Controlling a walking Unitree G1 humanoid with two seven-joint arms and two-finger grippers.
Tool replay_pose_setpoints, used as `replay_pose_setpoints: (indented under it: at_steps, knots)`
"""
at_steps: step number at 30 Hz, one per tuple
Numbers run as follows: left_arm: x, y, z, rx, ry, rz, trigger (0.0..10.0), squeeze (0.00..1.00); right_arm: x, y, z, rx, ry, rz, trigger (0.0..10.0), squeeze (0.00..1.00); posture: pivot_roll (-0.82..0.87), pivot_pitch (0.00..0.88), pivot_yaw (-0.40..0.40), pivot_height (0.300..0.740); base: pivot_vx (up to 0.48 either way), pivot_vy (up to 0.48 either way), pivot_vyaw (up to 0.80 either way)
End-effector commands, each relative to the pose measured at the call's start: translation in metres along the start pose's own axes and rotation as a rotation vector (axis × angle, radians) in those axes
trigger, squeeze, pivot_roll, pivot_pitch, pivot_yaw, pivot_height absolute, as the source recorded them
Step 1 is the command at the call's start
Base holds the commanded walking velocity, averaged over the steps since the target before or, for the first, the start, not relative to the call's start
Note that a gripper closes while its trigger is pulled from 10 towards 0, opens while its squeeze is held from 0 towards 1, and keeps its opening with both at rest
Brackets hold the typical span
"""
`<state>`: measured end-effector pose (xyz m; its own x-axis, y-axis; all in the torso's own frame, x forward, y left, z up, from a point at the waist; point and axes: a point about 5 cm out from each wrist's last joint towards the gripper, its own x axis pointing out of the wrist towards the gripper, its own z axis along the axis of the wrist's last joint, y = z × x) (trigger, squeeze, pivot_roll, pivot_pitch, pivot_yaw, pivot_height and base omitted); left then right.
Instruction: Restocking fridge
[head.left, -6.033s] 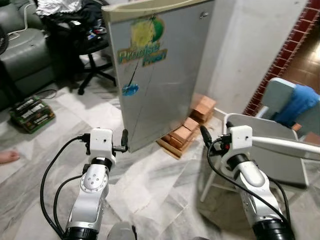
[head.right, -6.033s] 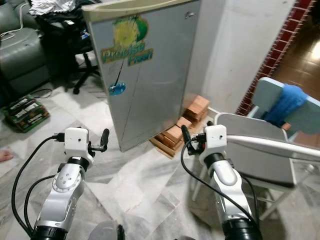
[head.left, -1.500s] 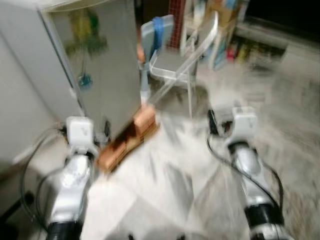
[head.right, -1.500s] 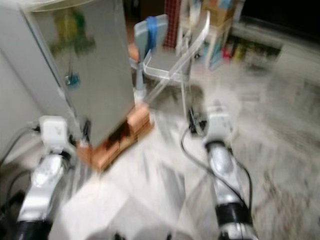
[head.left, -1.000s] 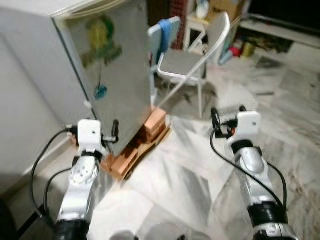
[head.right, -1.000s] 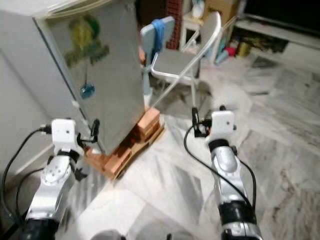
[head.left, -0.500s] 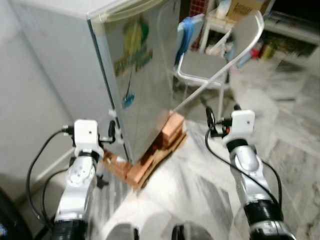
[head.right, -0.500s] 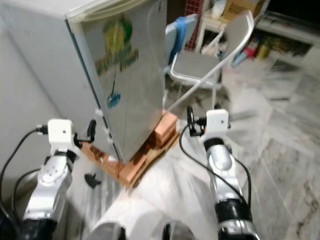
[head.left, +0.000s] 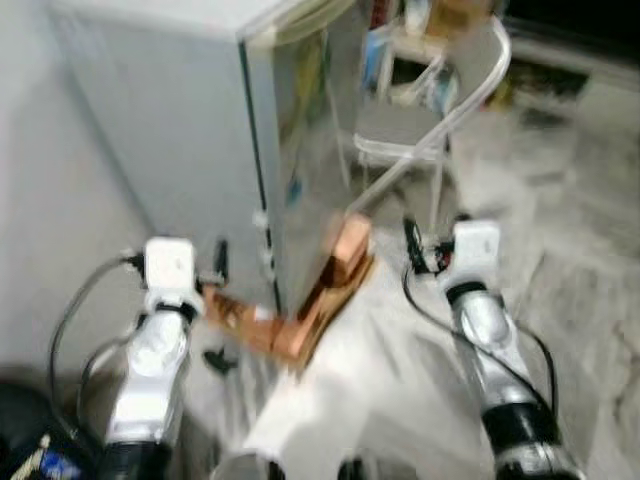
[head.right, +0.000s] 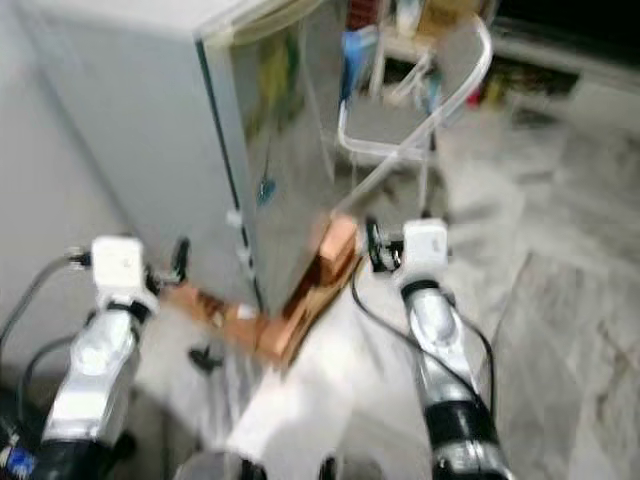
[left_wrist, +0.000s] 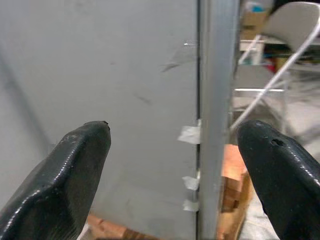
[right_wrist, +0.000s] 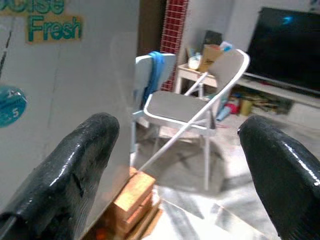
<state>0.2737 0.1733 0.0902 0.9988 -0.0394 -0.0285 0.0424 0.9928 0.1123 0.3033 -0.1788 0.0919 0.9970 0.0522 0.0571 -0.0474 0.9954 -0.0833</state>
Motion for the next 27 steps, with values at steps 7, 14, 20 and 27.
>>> replay_pose_setpoints:
  at_steps: [7,14,20,27]
  knots:
    - [-0.0004,0.0015,0.0032,0.0,-0.02,-0.005,10.0,0.0,0.0027,0.0017,0.0051,0.0,-0.018,0.007,10.0,0.0,0.07,0.022,-0.025,0.74,0.037,0.0,-0.31]
    - [-0.0008,0.0012,0.0032,-0.004,-0.021,-0.01,10.0,0.0,0.0025,0.0017,0.0047,0.0,-0.016,0.009,10.0,0.0,0.07,0.023,-0.025,0.74,0.18,0.0,0.0]
    - [-0.0001,0.0003,0.0034,-0.004,-0.02,-0.015,10.0,0.0,0.0025,0.0014,0.0049,0.002,-0.013,0.004,10.0,0.0,0.06,0.027,-0.022,0.74,0.317,0.0,-0.34]
    - [0.0,0.0004,0.003,-0.003,-0.018,-0.019,10.0,0.0,0.0022,0.0026,0.0045,0.005,-0.015,0.008,10.0,0.0,0.07,0.029,-0.019,0.74,0.323,0.0,-0.8]
